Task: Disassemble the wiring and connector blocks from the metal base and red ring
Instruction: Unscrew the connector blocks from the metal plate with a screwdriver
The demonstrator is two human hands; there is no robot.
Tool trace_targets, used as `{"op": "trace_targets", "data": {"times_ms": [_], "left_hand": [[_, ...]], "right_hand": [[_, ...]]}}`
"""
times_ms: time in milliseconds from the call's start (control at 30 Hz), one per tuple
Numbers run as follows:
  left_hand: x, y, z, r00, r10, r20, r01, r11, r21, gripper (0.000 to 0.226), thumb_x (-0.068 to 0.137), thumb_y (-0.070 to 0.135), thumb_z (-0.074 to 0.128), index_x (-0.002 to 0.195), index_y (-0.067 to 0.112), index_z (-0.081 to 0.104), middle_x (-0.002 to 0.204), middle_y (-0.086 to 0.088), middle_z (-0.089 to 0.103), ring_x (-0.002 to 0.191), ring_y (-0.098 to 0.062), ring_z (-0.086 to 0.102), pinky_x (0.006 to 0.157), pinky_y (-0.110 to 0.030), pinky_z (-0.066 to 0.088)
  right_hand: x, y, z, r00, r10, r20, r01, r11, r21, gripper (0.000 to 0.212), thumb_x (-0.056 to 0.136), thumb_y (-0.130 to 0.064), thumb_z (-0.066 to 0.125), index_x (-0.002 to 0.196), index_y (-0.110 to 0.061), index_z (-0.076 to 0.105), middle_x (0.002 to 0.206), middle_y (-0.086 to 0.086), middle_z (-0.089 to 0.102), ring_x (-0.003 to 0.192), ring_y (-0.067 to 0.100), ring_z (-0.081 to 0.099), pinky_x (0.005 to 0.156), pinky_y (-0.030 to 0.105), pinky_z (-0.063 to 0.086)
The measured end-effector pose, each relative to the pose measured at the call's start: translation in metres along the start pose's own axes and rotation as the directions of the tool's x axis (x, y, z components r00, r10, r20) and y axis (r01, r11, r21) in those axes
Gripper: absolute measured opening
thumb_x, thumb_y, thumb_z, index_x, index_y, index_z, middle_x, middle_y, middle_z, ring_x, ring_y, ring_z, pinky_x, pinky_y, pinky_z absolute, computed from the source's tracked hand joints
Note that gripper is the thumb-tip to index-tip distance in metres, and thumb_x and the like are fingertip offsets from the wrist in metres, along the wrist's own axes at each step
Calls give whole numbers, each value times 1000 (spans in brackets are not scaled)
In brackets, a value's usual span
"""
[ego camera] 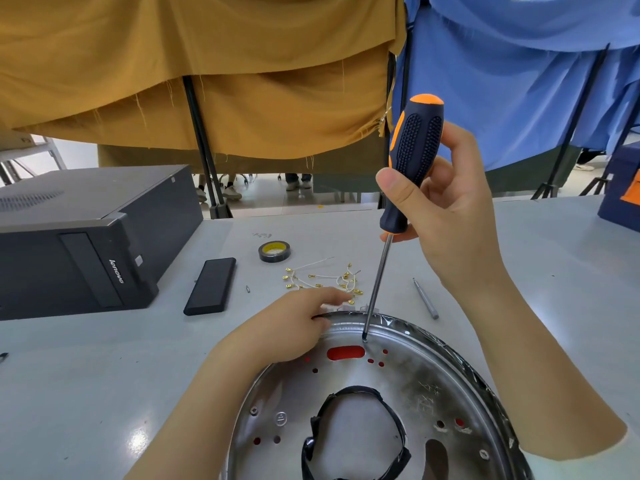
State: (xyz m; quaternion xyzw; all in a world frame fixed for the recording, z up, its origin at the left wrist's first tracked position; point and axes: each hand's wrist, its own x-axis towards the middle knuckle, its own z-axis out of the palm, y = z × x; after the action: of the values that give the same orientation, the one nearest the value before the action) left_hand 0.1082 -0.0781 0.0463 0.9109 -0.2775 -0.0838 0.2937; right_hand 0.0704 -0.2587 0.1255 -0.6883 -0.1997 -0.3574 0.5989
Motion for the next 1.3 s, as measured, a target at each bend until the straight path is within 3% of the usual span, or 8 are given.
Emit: {"op": "trace_targets", "data": {"times_ms": [133, 267, 467, 633, 800, 1000, 1300], "left_hand": [[3, 21, -12, 995, 96, 28, -96, 995, 4, 39, 92, 19, 55, 127, 35, 53, 126, 21, 54, 116, 4, 49, 101, -19, 37], [10, 35, -12, 985, 142, 97, -134, 987, -85, 32, 85, 22, 68, 116, 25, 63, 112, 12, 67, 104, 2, 60, 98, -23, 45], [14, 30, 8, 988, 118, -100, -139, 960, -244, 9, 82, 21, 71, 90, 24, 74, 91, 4, 73, 90, -9, 67, 91, -37, 50], [15, 28, 9, 990, 78, -113, -109, 949, -295, 10, 79, 20, 73, 82, 30, 75, 87, 6, 74, 89, -9, 68, 91, -37, 51], [16, 27, 10, 989, 69, -128, -105, 948, -301, 10, 79, 20, 74, 81, 29, 75, 87, 6, 74, 90, -10, 68, 91, -37, 51], [16, 26, 11, 988, 73, -133, -109, 950, -294, 10, 78, 20, 74, 79, 30, 75, 85, 11, 74, 87, -2, 67, 89, -29, 50], [16, 26, 11, 988, 74, -138, -112, 949, -296, 9, 78, 21, 74, 80, 29, 75, 84, 10, 74, 87, -4, 67, 89, -32, 51]], "right_hand": [[0, 0, 0, 1000, -5, 10, 5, 1000, -14, 41, 84, -30, 69, 116, -42, 45, 92, 10, 59, 74, 38, 54, 51, 39, 56], [1, 0, -1, 1000, -11, 2, 11, 1000, -4, 41, 84, -30, 69, 116, -41, 45, 91, 5, 60, 75, 37, 55, 52, 39, 57], [1, 2, -3, 1000, 15, -7, -14, 1000, 18, 40, 84, -29, 69, 114, -41, 46, 92, 12, 59, 70, 32, 54, 50, 34, 55], [2, 4, -3, 1000, 14, -9, -14, 1000, -15, 44, 85, -30, 69, 121, -35, 44, 92, 13, 60, 74, 40, 52, 52, 45, 57], [3, 7, -3, 1000, 9, -9, -9, 1000, -23, 42, 85, -31, 68, 120, -35, 45, 88, 3, 61, 74, 42, 51, 57, 52, 55], [2, 6, -3, 999, 34, -4, -34, 999, -16, 47, 85, -29, 69, 125, -30, 44, 92, 13, 60, 73, 38, 53, 52, 47, 57], [2, 4, -4, 1000, 31, -1, -31, 999, -36, 47, 86, -29, 69, 125, -29, 43, 94, 15, 59, 72, 36, 55, 52, 46, 58]]}}
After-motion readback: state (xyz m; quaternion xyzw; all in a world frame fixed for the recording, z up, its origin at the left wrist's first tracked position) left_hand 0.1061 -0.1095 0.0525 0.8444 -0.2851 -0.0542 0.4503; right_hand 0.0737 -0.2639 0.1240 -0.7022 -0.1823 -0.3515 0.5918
